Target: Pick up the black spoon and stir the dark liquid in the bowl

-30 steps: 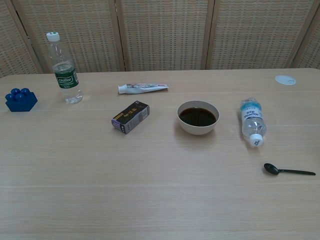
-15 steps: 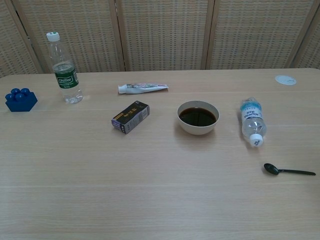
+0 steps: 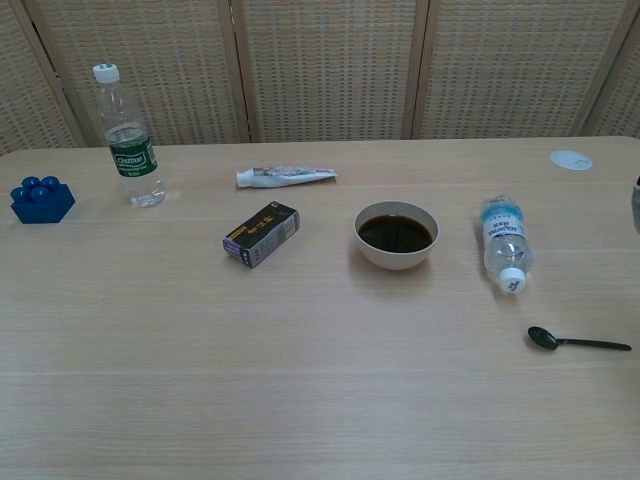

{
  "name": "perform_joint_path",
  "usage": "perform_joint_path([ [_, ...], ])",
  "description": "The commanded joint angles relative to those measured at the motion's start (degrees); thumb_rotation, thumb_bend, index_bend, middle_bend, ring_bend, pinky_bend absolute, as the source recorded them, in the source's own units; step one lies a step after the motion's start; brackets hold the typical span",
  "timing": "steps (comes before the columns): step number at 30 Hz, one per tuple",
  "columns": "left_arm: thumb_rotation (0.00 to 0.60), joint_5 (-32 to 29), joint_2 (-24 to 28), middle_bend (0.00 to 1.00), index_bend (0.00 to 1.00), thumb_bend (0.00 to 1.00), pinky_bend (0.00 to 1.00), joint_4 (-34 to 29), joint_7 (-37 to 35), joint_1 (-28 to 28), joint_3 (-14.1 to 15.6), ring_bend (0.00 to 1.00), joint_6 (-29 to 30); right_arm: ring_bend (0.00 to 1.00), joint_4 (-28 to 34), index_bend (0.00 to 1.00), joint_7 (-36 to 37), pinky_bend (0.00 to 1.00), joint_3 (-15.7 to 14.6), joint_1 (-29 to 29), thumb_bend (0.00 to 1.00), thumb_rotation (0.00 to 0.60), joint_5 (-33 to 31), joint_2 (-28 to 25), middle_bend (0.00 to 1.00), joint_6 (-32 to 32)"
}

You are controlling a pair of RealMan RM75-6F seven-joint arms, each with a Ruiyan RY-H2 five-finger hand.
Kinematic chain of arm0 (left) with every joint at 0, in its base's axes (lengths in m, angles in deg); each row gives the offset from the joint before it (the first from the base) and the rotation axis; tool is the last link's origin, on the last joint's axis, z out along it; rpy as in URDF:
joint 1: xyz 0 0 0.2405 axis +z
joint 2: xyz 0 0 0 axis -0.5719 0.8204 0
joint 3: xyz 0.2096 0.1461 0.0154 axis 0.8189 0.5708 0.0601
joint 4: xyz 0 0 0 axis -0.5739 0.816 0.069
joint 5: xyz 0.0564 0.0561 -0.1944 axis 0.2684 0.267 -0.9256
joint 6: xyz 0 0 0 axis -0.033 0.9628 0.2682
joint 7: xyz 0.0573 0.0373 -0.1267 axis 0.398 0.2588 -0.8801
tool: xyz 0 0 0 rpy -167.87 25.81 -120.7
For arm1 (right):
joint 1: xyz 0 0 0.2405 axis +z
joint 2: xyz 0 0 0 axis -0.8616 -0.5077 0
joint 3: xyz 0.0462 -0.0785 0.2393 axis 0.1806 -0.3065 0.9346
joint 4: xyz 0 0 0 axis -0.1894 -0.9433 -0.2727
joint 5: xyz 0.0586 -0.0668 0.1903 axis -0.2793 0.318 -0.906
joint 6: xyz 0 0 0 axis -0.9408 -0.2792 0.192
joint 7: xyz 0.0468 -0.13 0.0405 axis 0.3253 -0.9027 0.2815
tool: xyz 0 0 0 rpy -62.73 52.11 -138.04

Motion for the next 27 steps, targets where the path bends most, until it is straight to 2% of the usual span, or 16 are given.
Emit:
perform_joint_path([
  [1, 0.6, 0.0, -0.1, 0.0, 0.0, 0.44, 0.0, 0.1, -0.1, 0.0, 0.0, 0.0, 0.1, 0.88, -1.9, 0.55, -1.1, 0.91, -0.3, 0.8, 0.15, 0.6, -0.9, 1.8, 0.87, 0.9],
  [4, 0.6, -0.1, -0.1, 0.0, 0.0, 0.44, 0.0, 0.2, -0.2, 0.0, 0.1, 0.0, 0.0, 0.88, -3.1, 0.56, -2.5, 0.89, -0.4, 0.9, 0.16, 0.6, -2.0, 3.0, 0.83, 1.2],
  [7, 0.6, -0.1, -0.1, 0.0, 0.0, 0.44, 0.0, 0.3, -0.3, 0.0, 0.2, 0.0, -0.1, 0.75, -4.0, 0.56, -4.8, 0.73, -0.4, 1.0, 0.2, 0.6, -3.8, 4.0, 0.72, 1.8],
  [9, 0.6, 0.0, -0.2, 0.0, 0.0, 0.44, 0.0, 0.3, -0.3, -0.1, 0.2, 0.0, -0.2, 0.6, -4.8, 0.56, -6.9, 0.6, -0.3, 0.9, 0.22, 0.6, -5.1, 4.8, 0.63, 1.8],
  [12, 0.6, 0.1, -0.3, 0.0, 0.0, 0.44, 0.0, 0.5, -0.4, -0.1, 0.3, 0.0, -0.2, 0.33, -5.4, 0.56, -8.6, 0.4, -0.1, 0.7, 0.25, 0.6, -7.5, 6.1, 0.46, 1.9],
  [15, 0.6, 0.0, -0.4, 0.0, 0.0, 0.44, 0.0, 0.6, -0.6, -0.2, 0.3, 0.0, -0.3, 0.15, -6.3, 0.56, -9.2, 0.25, 0.1, 0.6, 0.25, 0.6, -9.0, 7.1, 0.32, 2.0],
  [17, 0.6, 0.0, -0.5, 0.0, 0.0, 0.44, 0.0, 0.7, -0.7, -0.2, 0.3, 0.0, -0.4, 0.08, -6.7, 0.57, -9.3, 0.18, 0.2, 0.5, 0.26, 0.6, -9.8, 7.7, 0.27, 2.0],
  [21, 0.6, -0.1, -0.7, 0.0, 0.0, 0.44, 0.0, 0.9, -0.9, -0.4, 0.4, 0.0, -0.6, 0.01, -8.0, 0.57, -9.3, 0.1, 0.1, 0.2, 0.29, 0.6, -11.0, 9.3, 0.22, 1.8],
  [27, 0.6, 0.0, -0.9, 0.0, 0.0, 0.44, 0.0, 1.2, -1.3, -0.4, 0.5, 0.0, -0.6, 0.0, -9.9, 0.58, -10.0, 0.05, -0.1, -0.1, 0.33, 0.6, -12.6, 11.6, 0.2, 1.8],
])
